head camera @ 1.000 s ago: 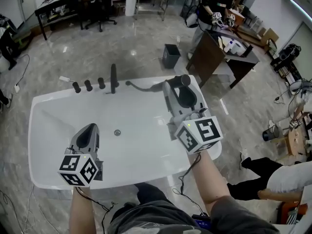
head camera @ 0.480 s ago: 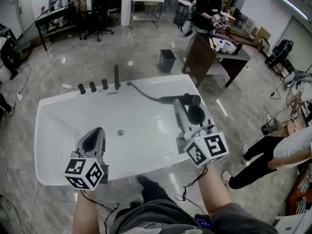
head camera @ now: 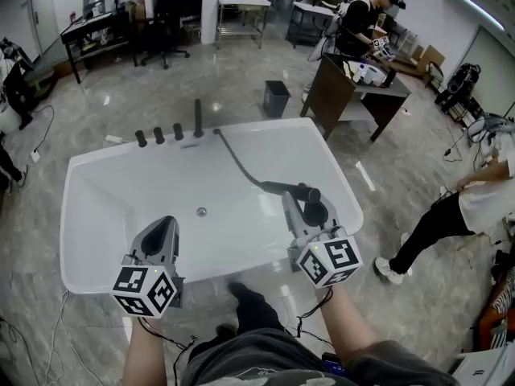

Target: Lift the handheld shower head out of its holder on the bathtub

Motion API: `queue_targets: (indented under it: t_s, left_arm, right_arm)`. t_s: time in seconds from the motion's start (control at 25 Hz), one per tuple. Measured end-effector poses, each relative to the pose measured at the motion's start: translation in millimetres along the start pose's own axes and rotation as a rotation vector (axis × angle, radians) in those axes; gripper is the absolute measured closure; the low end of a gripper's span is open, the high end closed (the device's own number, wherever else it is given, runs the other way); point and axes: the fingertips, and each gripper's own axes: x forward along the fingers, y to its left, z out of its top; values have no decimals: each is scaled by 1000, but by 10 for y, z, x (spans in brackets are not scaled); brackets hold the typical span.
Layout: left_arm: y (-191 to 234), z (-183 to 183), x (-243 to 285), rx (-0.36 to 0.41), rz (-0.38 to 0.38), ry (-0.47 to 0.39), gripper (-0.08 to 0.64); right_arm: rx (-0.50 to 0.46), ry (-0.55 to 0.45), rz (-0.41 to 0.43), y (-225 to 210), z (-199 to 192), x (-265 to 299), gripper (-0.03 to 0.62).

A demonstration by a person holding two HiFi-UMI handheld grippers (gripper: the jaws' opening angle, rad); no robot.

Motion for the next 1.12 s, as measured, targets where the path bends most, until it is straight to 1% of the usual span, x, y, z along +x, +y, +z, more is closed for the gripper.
queue_targets:
  t_s: [0.16, 0.4, 0.72, 1.12]
  left_arm:
    - [4, -111, -108, -9, 4, 12, 538]
    - [-22, -245, -188, -8, 3, 42, 538]
    - [-74, -272, -189, -8, -7, 58, 538]
    - [-76, -334, -137, -12, -3, 47, 538]
  right_arm:
    - [12, 33, 1, 101, -218, -89, 453]
    - [15, 91, 4, 215, -433, -105, 452]
    - [-6, 138, 9, 278, -522, -78, 452]
    - [-12, 153, 18, 269, -676, -52, 453]
